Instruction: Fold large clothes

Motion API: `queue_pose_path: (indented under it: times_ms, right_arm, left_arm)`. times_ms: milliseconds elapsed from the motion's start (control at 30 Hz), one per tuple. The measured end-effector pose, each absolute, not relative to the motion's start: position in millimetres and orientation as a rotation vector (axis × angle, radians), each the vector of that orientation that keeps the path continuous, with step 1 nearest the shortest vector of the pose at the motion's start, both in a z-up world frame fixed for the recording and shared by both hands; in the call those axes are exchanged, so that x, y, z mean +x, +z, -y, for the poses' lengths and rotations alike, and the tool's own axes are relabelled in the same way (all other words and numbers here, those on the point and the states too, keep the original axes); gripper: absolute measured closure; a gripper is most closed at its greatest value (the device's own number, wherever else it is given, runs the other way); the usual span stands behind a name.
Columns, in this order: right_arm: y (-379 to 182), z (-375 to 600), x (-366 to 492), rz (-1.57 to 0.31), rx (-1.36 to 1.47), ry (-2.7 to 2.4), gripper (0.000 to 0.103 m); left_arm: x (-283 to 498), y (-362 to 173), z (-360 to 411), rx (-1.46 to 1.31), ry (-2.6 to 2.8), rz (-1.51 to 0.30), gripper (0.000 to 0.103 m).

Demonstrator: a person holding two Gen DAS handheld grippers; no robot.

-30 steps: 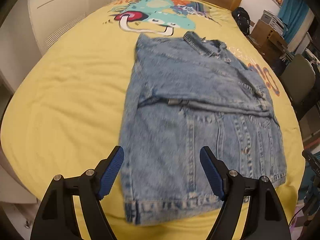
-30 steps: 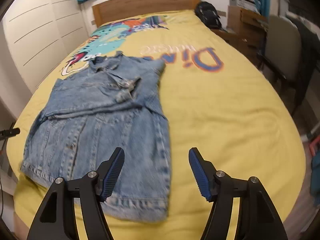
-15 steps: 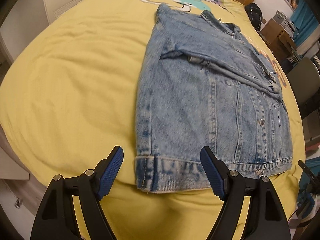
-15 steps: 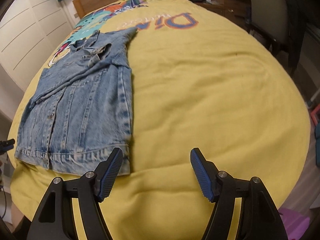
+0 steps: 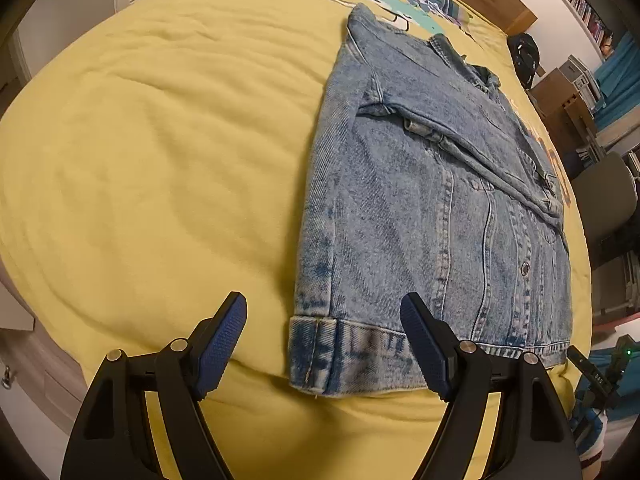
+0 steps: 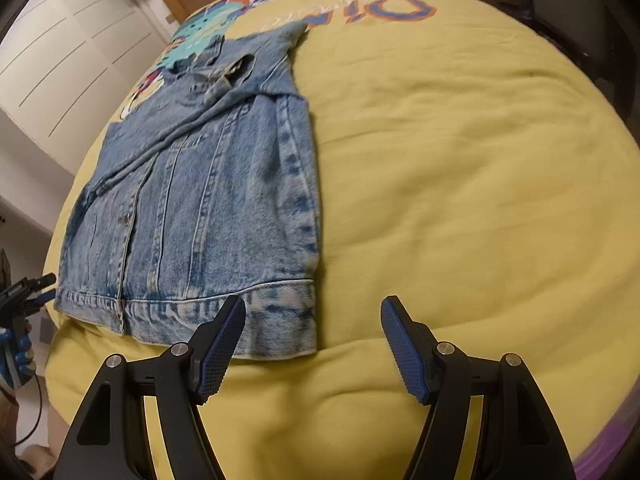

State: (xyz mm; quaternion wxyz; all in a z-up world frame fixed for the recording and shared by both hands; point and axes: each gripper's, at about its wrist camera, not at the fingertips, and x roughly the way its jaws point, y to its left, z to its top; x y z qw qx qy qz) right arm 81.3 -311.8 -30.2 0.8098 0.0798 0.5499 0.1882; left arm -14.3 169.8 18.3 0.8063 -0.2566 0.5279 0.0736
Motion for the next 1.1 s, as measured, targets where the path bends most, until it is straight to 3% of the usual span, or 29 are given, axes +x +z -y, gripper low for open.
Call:
queue_pose_path:
  times_ms: [333, 933, 1100]
  right_arm:
    - [-50.3, 296.2, 93.7, -1.249, 0.148, 0.447, 0.031]
    - [-57.4, 290.2, 99.7, -1.282, 0.182, 0.537, 0.029]
    - [-57.1, 282.0, 97.4, -1.286, 0.176, 0.565, 0.033]
  left_arm:
    - [-7.8, -9.8, -164.8, -0.583, 0.102, -1.185, 0.029]
    - [-13.5, -15.3, -169.2, -0.670, -0.064, -1.193, 0.030]
    - [-15.0, -15.3, -164.9, -0.689, -0.093, -1.190, 0.033]
